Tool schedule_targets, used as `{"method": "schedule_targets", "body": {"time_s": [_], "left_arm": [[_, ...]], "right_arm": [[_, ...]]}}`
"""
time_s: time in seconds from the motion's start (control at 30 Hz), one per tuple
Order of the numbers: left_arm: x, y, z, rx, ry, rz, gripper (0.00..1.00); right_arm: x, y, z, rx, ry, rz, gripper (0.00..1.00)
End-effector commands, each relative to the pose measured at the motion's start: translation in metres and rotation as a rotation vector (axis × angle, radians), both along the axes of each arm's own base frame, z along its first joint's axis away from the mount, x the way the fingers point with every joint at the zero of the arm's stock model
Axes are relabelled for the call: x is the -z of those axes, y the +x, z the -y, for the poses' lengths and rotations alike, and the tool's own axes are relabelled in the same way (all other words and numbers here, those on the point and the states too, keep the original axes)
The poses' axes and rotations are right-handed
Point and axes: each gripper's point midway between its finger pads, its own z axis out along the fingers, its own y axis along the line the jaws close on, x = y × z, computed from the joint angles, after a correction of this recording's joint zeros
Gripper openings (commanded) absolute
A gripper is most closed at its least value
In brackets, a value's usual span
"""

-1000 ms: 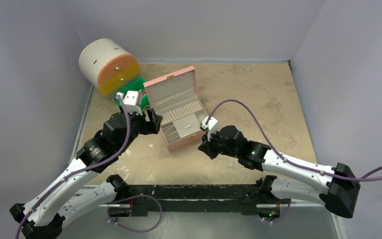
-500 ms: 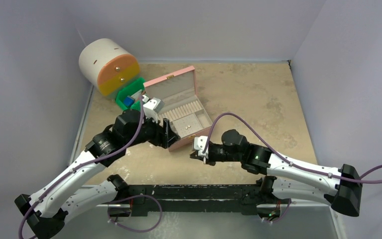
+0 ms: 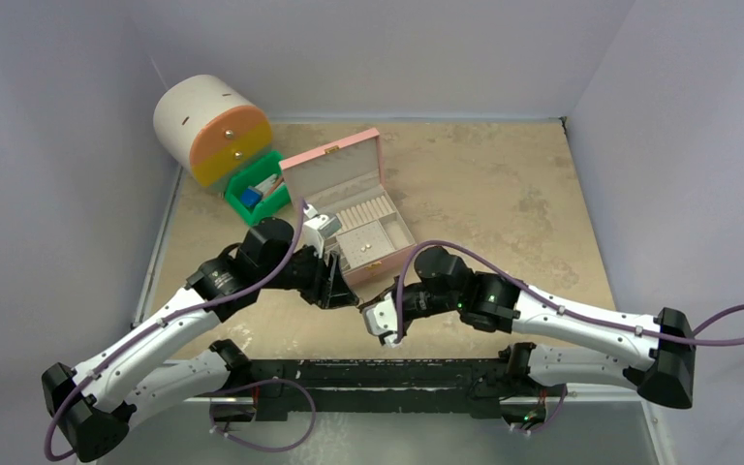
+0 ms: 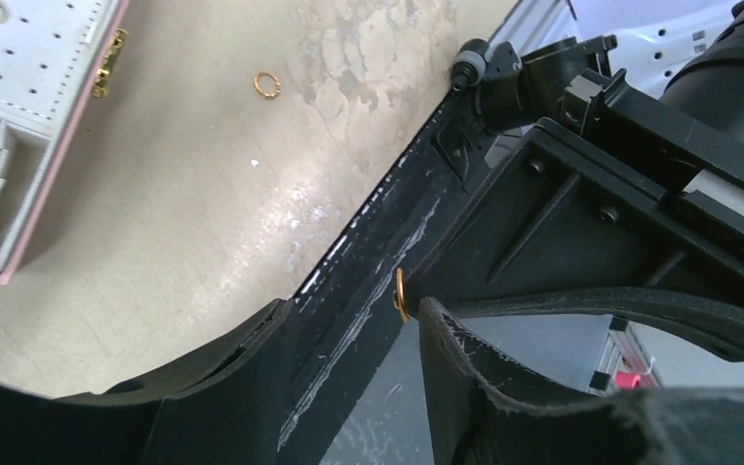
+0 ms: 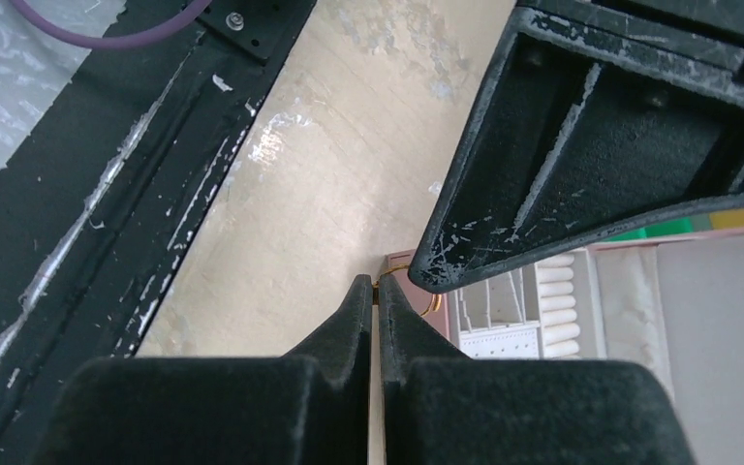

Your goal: Organize the mixed jewelry

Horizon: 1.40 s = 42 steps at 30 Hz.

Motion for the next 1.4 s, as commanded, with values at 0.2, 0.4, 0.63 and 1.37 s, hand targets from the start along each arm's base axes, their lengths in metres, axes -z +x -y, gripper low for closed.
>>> {"method": "schedule_targets", "body": {"time_s": [0.2,0.4,0.63,1.37], "left_arm": [[-0.019,-0.008,0.014,0.07,-0.106,-0.003,0.43],[-0.016,-0.008,0.016,0.077,-0.103,-0.014,0.38],[-0.013,-0.008,0.018,0.081,-0.097,-0.027,0.3],[-0.01,-0.014,0.021,0.114,-0.093,-0.043,0.04]], "right_arm": [[-0.016,-0.008,-0.006,-0.121,-0.015,0.138,0.0],[-0.018,-0.008,-0.008,-0.124,-0.017,0.161,0.0],[-0.019,-0.007,-0.009,-0.123,-0.013,0.179,0.0],[-0.022,0.002,-0.011,-0.092,-0.021,0.221,0.0]]}}
